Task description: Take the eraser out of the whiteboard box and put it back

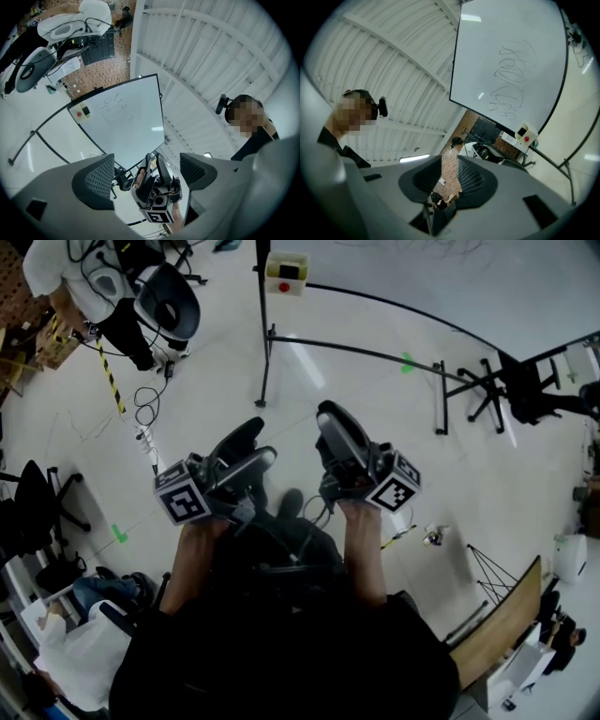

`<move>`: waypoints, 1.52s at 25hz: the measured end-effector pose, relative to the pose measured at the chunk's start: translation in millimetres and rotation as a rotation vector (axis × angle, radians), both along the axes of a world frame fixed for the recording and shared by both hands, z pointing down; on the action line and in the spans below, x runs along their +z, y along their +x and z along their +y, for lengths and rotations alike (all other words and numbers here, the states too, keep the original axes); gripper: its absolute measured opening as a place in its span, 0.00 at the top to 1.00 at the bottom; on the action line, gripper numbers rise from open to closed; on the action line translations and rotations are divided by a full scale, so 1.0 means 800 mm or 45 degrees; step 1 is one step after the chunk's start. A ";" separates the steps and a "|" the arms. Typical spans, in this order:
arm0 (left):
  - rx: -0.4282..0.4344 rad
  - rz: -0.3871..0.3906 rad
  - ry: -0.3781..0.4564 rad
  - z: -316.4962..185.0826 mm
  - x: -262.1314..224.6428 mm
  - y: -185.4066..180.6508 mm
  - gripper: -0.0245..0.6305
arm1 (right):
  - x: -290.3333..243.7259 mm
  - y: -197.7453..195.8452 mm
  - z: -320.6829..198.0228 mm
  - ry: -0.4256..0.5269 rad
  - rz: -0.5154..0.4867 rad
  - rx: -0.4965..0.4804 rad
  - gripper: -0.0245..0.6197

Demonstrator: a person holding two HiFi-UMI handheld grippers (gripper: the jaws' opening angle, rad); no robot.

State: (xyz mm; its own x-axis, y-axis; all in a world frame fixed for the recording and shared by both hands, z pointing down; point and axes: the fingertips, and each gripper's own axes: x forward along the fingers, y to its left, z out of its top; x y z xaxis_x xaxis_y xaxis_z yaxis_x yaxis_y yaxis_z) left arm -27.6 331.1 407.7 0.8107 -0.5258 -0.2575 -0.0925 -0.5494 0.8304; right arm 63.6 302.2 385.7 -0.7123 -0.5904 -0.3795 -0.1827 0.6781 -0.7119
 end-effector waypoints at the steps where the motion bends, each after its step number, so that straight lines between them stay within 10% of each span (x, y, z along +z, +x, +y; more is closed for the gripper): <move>1: -0.007 -0.015 -0.003 0.002 0.003 0.001 0.31 | 0.004 0.001 0.001 0.001 -0.013 -0.008 0.77; 38: 0.161 0.181 -0.093 0.043 0.046 -0.109 0.31 | 0.012 -0.113 0.091 -0.076 0.217 0.150 0.80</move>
State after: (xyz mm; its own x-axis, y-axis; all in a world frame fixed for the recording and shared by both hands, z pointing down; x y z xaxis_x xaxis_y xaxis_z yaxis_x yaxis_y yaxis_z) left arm -114.6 365.6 444.6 0.8297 -0.4435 -0.3390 0.0946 -0.4868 0.8684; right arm -27.1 374.7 395.6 -0.6881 -0.6911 -0.2213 -0.3794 0.6026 -0.7021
